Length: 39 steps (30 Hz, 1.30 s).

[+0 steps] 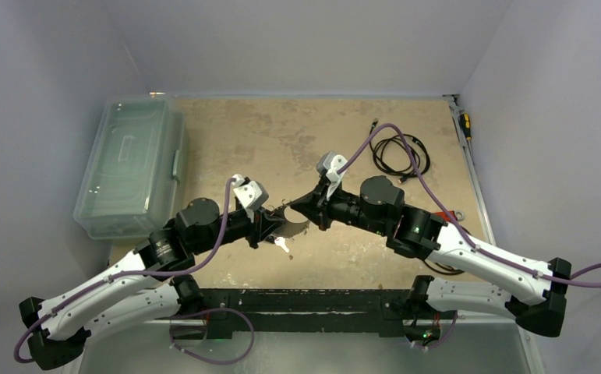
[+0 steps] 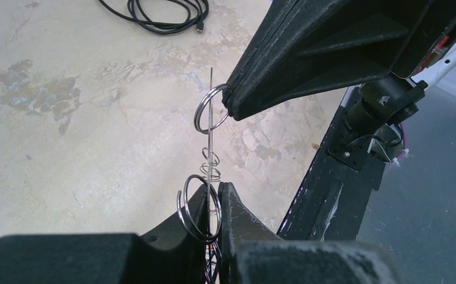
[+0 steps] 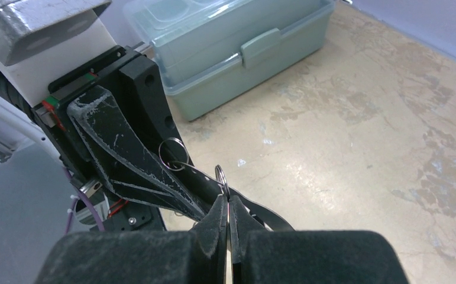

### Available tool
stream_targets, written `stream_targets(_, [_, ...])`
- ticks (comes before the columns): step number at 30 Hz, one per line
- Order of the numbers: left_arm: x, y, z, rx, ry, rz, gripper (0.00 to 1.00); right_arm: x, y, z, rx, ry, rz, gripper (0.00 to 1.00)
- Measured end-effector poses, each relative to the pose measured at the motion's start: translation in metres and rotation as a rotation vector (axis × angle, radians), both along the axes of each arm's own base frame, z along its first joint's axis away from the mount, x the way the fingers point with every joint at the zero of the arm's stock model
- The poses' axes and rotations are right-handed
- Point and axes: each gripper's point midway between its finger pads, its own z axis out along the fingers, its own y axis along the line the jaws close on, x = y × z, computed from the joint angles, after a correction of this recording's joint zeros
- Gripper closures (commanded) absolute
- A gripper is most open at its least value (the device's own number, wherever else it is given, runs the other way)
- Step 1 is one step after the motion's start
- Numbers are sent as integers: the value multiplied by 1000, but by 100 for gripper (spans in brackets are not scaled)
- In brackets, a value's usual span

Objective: Put the keys on the keyring

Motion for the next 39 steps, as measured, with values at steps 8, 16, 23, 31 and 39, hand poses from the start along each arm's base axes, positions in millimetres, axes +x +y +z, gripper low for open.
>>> stream_targets(8, [4, -2, -5, 22, -8, 3, 100, 4, -5, -6, -32, 25, -38, 100])
stream_targets(16, [9, -1, -7, 44, -31, 17, 98, 6, -4, -3, -88, 62, -47, 100])
stream_targets(23, [14, 3, -10, 68, -48, 44, 67, 7, 0, -7, -177, 108, -44, 100])
stream_targets(31, [15, 6, -14, 89, -43, 55, 55, 9, 2, -29, -335, 161, -32, 100])
stream_targets(39, [7, 16, -24, 147, -41, 32, 55, 10, 2, -32, -416, 173, -20, 100])
